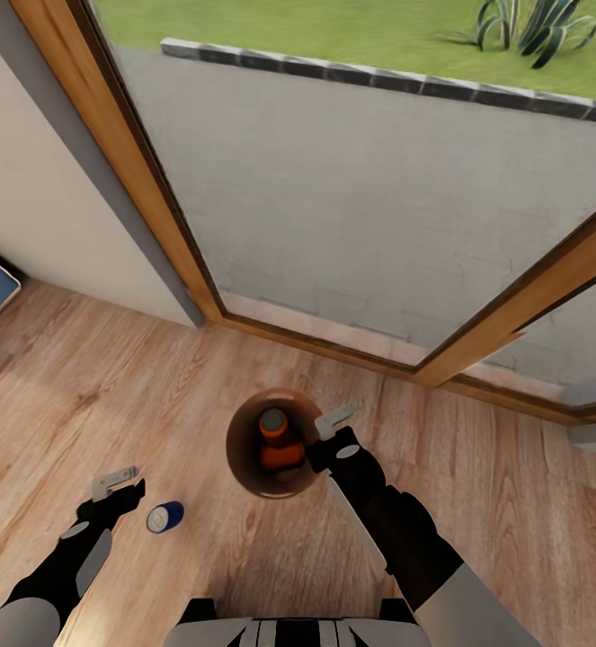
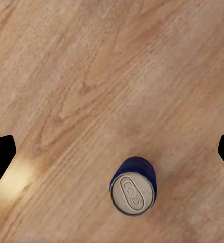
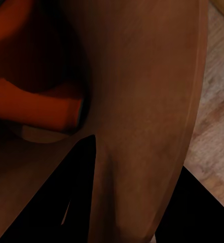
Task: Put the three can of soda from the living room inside the tash can in the kitchen.
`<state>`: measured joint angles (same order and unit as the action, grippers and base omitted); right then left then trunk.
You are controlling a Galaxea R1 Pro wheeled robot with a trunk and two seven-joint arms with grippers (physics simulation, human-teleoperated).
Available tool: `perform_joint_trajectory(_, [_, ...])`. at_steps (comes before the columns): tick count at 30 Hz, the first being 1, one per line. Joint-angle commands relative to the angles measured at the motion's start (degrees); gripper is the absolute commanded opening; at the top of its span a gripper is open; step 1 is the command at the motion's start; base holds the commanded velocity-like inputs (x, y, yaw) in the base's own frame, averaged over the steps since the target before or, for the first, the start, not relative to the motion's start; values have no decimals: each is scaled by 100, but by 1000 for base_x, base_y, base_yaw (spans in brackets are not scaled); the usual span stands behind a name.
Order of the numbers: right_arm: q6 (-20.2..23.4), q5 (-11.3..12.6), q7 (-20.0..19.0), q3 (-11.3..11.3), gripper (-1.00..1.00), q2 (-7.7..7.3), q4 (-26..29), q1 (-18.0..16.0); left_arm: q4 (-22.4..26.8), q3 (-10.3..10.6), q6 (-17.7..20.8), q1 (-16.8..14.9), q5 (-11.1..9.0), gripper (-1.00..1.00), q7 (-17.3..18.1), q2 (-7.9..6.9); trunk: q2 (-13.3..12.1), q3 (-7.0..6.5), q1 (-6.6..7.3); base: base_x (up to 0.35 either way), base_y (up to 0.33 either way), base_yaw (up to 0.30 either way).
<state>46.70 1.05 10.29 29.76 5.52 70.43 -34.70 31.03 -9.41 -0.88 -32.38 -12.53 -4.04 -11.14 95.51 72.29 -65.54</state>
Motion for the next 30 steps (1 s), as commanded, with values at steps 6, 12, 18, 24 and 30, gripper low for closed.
perform_joint_trajectory(6, [-7,62,-1,10,-100,1,20,-2,0,0,-2,1,4,100,0,2,0,0,0,0,0,0])
perform_joint_trajectory(12, [-4,57,4,7,-100,1,154,-2,0,0,-4,1,2,100,0,5,201,89,-109,0,0,0])
perform_joint_trajectory(18, [540,54,1,8,-100,1,334,-2,0,0,-7,0,0,100,0,5,441,197,-241,0,0,0])
perform_joint_trajectory(24, [792,40,3,-29,-100,-4,597,-8,0,0,-8,0,0,100,0,6,682,305,-373,0,0,0])
perform_joint_trajectory(30, [832,38,7,-349,-100,-12,634,-16,0,0,-8,-1,0,100,0,6,923,413,-505,0,0,0])
